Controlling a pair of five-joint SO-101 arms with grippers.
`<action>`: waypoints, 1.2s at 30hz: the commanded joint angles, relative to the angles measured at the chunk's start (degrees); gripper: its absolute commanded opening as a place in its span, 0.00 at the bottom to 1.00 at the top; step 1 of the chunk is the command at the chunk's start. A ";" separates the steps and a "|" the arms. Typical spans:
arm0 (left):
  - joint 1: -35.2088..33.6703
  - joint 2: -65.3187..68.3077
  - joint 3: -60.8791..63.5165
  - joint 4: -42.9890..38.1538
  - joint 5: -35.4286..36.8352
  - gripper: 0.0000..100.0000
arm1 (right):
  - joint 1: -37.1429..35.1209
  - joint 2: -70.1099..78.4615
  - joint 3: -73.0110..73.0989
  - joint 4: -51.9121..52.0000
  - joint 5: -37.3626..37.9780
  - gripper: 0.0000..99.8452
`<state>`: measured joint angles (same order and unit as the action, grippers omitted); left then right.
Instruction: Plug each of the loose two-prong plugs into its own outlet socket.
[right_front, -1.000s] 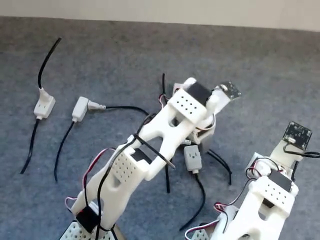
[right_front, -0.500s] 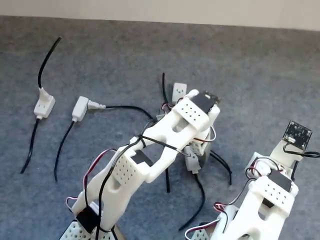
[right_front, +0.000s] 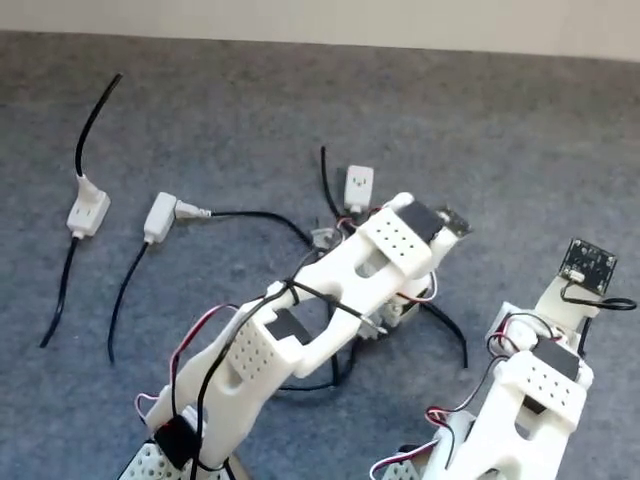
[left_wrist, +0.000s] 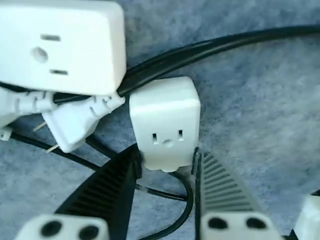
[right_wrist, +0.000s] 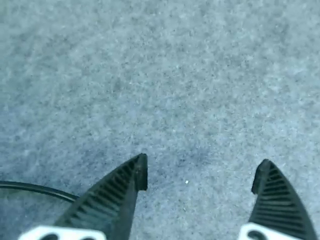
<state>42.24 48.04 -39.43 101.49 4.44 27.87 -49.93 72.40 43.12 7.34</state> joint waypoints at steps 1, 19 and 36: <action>-2.86 -2.07 0.66 0.62 -6.95 0.01 | -0.75 -1.54 -1.19 -1.01 1.14 0.33; -28.62 -53.93 35.82 0.62 -38.42 0.02 | -7.60 -1.36 -1.01 -1.10 1.23 0.33; -44.70 -57.89 68.00 0.09 -85.10 0.02 | -21.49 -1.54 3.91 -1.10 6.24 0.33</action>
<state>-3.82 -7.69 25.10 101.49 -74.24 11.16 -49.93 75.12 43.03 11.65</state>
